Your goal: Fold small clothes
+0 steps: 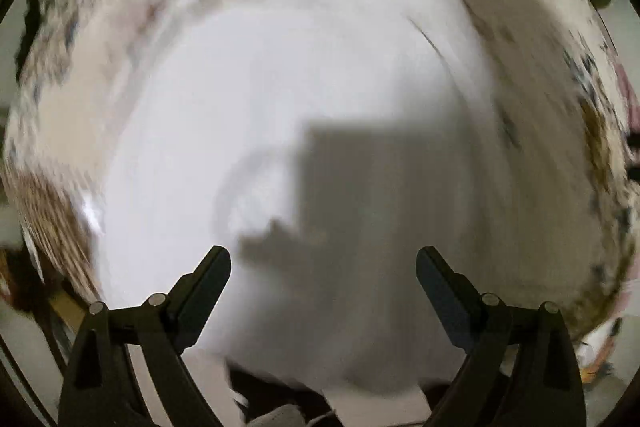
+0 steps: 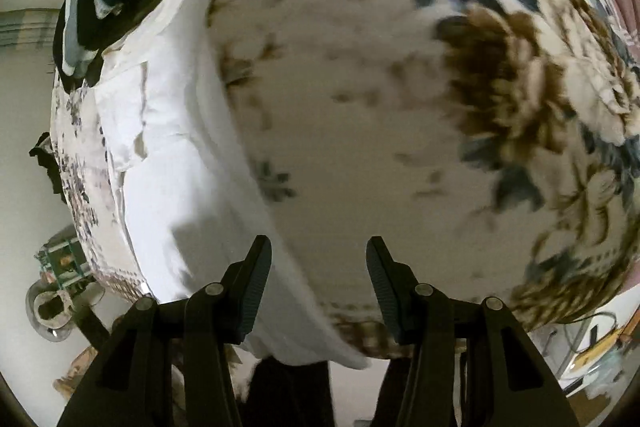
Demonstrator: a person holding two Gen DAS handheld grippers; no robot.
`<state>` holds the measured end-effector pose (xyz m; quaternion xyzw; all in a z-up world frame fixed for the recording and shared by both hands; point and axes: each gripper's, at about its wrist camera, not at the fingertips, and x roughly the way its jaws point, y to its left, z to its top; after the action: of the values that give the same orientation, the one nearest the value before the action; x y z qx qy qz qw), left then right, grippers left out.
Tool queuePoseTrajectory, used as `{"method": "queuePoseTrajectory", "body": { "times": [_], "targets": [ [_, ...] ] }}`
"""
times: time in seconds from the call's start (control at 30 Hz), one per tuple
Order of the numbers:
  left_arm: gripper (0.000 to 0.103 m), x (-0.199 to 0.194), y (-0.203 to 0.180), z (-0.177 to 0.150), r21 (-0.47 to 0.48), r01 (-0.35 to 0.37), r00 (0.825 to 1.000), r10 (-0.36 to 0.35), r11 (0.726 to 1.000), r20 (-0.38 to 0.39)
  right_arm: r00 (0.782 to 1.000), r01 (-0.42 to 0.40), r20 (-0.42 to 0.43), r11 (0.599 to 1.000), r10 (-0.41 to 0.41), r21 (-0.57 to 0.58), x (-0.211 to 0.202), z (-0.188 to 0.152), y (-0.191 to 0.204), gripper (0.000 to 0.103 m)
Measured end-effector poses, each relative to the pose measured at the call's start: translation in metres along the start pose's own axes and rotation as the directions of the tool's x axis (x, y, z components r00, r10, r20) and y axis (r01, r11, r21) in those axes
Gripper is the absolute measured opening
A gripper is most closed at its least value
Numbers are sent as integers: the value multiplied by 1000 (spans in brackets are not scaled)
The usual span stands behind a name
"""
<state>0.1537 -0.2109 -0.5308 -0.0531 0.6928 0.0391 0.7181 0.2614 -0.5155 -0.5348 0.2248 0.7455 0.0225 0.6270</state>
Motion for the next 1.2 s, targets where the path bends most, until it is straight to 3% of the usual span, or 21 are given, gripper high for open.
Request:
{"method": "queuePoseTrajectory", "body": {
  "times": [0.13, 0.2, 0.27, 0.4, 0.57, 0.67, 0.77, 0.93, 0.97, 1.0, 1.07, 1.2],
  "targets": [
    [95, 18, -65, -35, -90, 79, 994, -85, 993, -74, 999, 28, -36, 999, -30, -37, 4, 6, -40, 52],
    [95, 33, -95, -38, -91, 65, 993, -74, 994, -90, 996, 65, -59, 997, -68, -48, 12, 8, -56, 52],
    [95, 50, -110, -38, -86, -3, 996, -5, 996, -93, 992, 83, -88, 995, -87, -50, 22, 10, -68, 52],
    [95, 70, -80, -64, -151, -112, 983, 88, 982, -159, 987, 87, -127, 993, -97, -82, 38, 15, -79, 52],
    [95, 52, -12, -116, -241, -188, 965, 134, 952, -225, 986, 57, -148, 991, -76, -124, 50, 28, -67, 52],
    [95, 30, 10, -122, -318, -150, 980, 97, 936, -176, 987, 33, -149, 986, -57, -161, 51, 41, -49, 52],
    [95, 25, 4, -114, -360, -80, 993, 44, 929, -105, 989, 19, -143, 981, -47, -191, 52, 59, -29, 52],
    [93, 58, -34, -84, -260, 3, 998, -21, 966, -64, 989, -26, -146, 975, -7, -222, 54, 102, 1, 52],
    [79, 64, -42, -79, -240, 10, 999, -22, 971, -46, 990, -30, -141, 972, -3, -234, 52, 113, 8, 52],
    [48, 68, -48, -76, -222, 10, 999, -17, 975, -32, 992, -40, -129, 968, 8, -247, 53, 126, 17, 52],
    [6, 75, -55, -72, -200, -1, 999, -6, 980, -34, 993, -60, -117, 961, 29, -269, 53, 154, 35, 52],
    [2, 67, -50, -72, -221, 31, 999, -27, 975, 22, 987, -145, -113, 948, 117, -285, 63, 206, 76, 52]
  ]
}}
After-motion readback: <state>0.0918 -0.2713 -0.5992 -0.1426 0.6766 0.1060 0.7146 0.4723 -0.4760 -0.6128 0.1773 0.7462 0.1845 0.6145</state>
